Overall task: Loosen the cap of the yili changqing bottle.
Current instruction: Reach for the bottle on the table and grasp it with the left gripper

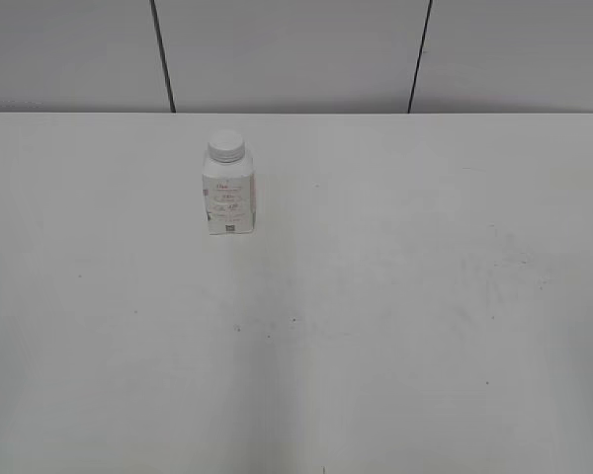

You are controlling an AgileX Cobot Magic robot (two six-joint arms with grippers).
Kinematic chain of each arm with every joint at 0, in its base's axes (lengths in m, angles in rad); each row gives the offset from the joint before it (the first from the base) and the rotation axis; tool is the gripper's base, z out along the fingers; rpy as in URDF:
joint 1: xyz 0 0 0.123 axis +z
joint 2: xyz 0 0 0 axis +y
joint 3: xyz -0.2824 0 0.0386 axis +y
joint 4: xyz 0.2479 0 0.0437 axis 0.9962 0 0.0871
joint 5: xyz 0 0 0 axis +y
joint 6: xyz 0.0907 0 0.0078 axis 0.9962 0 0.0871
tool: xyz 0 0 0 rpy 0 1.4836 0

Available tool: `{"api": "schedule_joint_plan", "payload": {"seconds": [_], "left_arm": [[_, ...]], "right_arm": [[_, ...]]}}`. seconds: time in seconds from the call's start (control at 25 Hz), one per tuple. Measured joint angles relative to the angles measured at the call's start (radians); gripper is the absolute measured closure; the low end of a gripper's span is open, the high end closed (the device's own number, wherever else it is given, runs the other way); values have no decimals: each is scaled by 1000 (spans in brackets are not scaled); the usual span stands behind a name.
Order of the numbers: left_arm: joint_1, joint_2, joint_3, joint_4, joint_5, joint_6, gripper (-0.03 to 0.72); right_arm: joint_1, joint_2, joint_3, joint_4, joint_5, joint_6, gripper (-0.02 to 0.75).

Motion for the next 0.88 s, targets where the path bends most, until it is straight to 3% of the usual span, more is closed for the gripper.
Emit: {"api": "schedule_joint_plan", "payload": {"seconds": [0.88], "left_arm": [[0, 0, 0, 0, 0, 0, 354]], "right_arm": [[0, 0, 0, 0, 0, 0, 243]]}}
